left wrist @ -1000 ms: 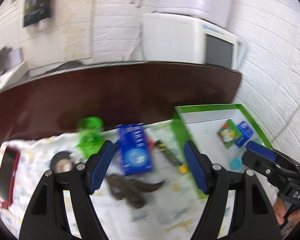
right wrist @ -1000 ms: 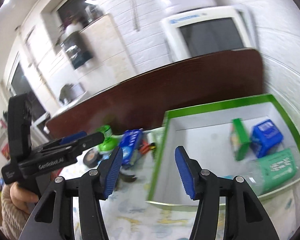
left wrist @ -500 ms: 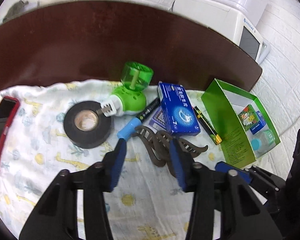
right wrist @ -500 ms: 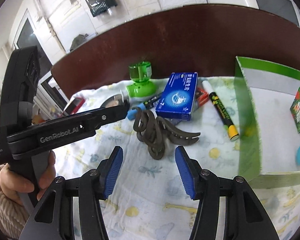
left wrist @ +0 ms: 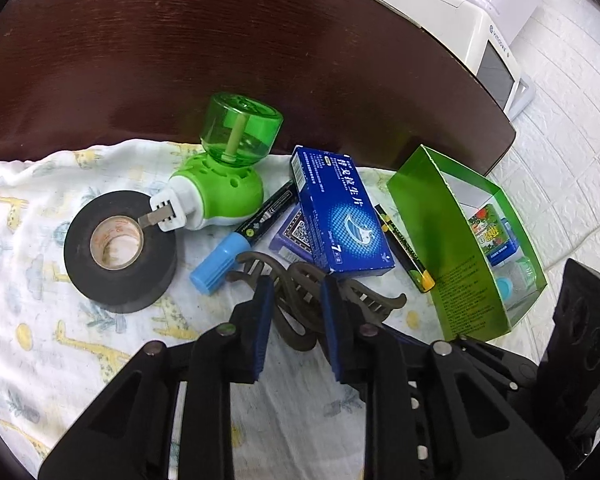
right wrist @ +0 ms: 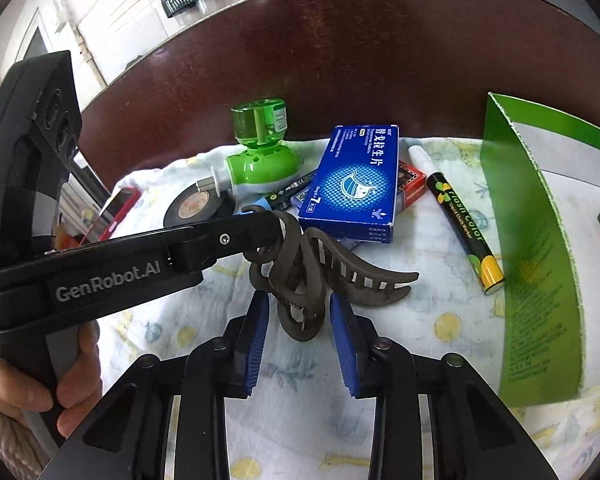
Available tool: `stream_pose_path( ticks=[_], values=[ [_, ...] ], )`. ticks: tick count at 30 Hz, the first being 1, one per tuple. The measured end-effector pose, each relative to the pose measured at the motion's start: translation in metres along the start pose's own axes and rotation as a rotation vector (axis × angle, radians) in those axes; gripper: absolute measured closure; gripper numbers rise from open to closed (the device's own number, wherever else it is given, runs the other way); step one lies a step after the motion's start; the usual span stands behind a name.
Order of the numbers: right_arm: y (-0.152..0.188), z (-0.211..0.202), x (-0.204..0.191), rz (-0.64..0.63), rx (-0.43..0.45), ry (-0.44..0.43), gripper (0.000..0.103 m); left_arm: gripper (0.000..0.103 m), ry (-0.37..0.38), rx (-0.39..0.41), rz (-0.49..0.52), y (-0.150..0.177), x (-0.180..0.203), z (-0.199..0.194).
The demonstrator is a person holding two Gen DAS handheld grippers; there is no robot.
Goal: Organize rigid objects
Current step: 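Lift the brown hair clip and carry it over the green box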
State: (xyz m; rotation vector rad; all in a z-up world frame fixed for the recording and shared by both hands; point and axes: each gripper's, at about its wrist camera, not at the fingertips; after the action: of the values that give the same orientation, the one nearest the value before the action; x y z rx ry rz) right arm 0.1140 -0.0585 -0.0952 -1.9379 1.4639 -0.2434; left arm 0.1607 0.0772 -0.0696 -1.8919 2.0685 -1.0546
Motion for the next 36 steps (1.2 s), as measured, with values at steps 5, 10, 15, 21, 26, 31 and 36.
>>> stream_pose_path(
  ticks=[5,10,15,21,26,31,36],
  values=[
    [-0.001,0.005,0.0,-0.008,-0.006,-0.018,0.072,0.083,0.048,-0.025,-0.039,0.004,-0.006,-0.002],
    [-0.001,0.008,-0.001,-0.022,-0.014,-0.02,0.073,0.083,0.069,-0.026,-0.029,0.004,-0.001,-0.002],
    [-0.002,-0.004,-0.005,-0.038,0.003,-0.029,0.075,0.083,0.065,-0.006,-0.008,0.005,0.01,-0.012],
    [-0.009,-0.037,-0.012,-0.071,0.072,-0.054,0.075,0.082,0.068,0.065,0.024,0.001,0.026,-0.045],
    [-0.016,-0.073,-0.017,-0.102,0.153,-0.057,0.075,0.082,0.067,0.131,0.074,-0.006,0.054,-0.072],
    [-0.02,-0.106,-0.007,-0.102,0.226,-0.016,0.075,0.082,0.074,0.168,0.16,-0.015,0.098,-0.081],
    [-0.02,-0.134,0.022,-0.059,0.276,0.031,0.075,0.082,0.091,0.162,0.241,-0.025,0.141,-0.072]
  ],
)
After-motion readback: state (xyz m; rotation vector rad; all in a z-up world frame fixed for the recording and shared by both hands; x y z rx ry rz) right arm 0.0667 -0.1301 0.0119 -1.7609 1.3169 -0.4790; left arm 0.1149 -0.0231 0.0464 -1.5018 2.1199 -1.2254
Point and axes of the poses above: each gripper's, at about its wrist camera, not at the fingertips, and z roughly the way its jaws point, x to its right, y to its underside, and after that the axes turned 4 degrees about -y, right-handed
